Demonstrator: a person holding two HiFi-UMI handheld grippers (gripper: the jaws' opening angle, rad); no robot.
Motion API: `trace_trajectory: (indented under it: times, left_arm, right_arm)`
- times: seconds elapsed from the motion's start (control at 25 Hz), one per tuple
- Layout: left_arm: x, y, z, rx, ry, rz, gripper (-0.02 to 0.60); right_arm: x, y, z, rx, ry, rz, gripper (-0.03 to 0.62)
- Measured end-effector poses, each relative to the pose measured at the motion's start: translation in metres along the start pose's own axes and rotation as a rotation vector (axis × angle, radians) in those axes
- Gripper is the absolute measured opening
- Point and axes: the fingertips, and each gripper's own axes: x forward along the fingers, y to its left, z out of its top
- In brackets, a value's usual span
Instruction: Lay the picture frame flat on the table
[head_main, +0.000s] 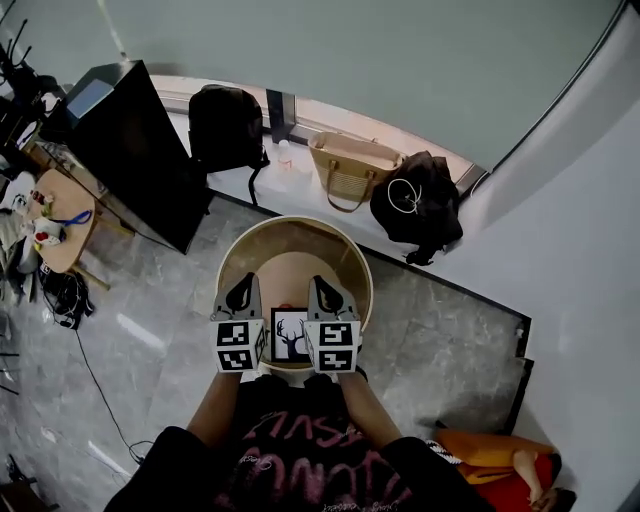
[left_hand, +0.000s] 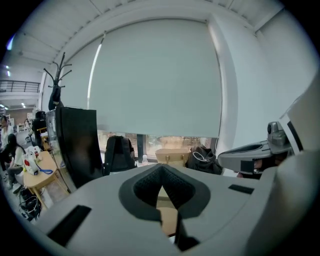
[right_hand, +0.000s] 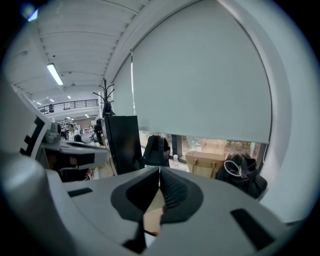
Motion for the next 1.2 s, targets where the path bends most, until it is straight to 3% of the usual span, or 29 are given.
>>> trace_trajectory:
  times: [0.64,1.0,1.2]
  left_arm:
    - [-0.027,0.001,0.098,0.037,-0.229,-0.023,0.011]
    - [-0.033,0.000,0.127,0.052,-0.289,-0.037,0.011]
    - [-0.026,0.000,0.129,0.066,-0.281,-0.053,0.009]
  right_arm:
    - [-0.036,-0.009,0.088,-0.074,-0.201,-0.064,0.023]
    - [-0.046,-0.019,0.109,-0.090,-0.251,-0.104,0.021]
    - [-0.044,-0.023,0.116,-0.086,-0.258,-0.115,0.021]
